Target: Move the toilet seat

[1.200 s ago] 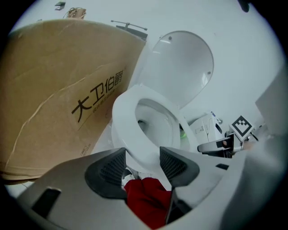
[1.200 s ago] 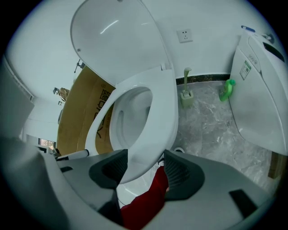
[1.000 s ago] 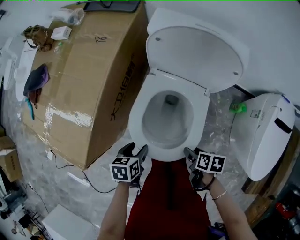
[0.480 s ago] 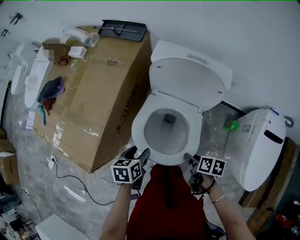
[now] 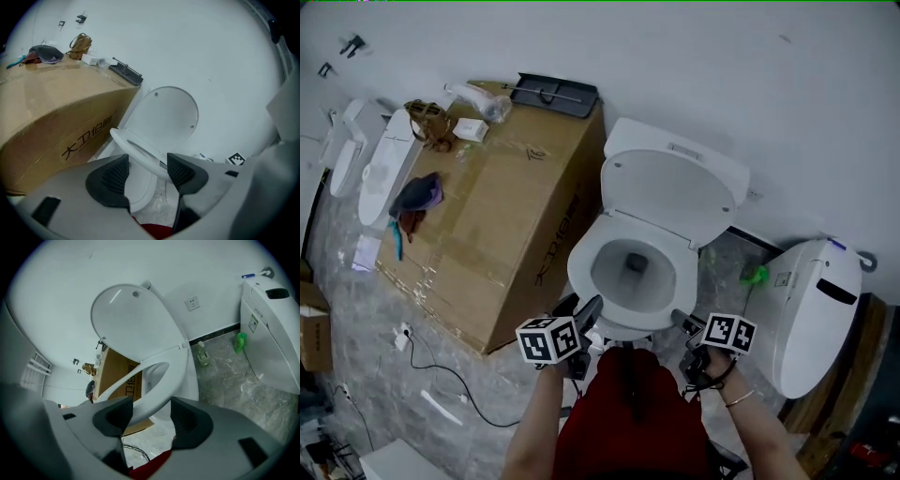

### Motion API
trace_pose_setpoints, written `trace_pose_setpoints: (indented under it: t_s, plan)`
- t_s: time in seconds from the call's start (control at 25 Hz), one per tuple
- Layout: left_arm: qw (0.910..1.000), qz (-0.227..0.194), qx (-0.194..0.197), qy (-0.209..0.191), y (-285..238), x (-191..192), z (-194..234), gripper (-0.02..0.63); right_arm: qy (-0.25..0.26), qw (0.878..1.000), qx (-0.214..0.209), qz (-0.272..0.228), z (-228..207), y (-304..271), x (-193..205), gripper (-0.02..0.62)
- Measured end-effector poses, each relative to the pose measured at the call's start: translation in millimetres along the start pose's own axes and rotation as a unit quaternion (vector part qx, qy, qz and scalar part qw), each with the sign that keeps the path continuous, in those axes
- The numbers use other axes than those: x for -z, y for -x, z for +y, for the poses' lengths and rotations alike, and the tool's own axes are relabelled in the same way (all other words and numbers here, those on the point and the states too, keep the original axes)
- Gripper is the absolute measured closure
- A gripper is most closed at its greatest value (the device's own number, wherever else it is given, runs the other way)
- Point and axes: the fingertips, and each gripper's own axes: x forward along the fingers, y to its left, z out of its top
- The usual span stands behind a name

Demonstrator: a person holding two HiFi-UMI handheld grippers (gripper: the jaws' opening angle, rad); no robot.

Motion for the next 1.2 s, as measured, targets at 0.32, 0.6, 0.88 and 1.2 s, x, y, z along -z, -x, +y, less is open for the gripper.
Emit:
trace_pose_setpoints:
  t_s: [0.32, 0.6, 0.88, 1.2]
  plan:
    - [0.9985, -0.030, 0.018, -0.043, 21.6, -21.1, -19.2, 0.374, -0.016, 1.000, -0.016, -0.019, 10.8, 11.1, -20.7, 0.334]
    - [0.9838, 0.004, -0.007, -0.179, 16.9, -19.2, -28.2, 0.377, -0.032, 0.999, -0.032, -0.031, 19.1, 18.9, -38.2, 0.333]
    - [0.9747, -0.022, -0.014, -0.222, -0.2, -47.5, -47.5, 0.388, -0.069, 0.994, -0.053, -0.061, 27.2, 27.6, -59.6, 0.331]
    - [0.9717, -0.051, -0.001, -0.231, -16.4, -88.2, -70.8, 0.390, -0.101, 0.983, -0.066, -0.142, 34.3, 52.5, -97.4, 0.341]
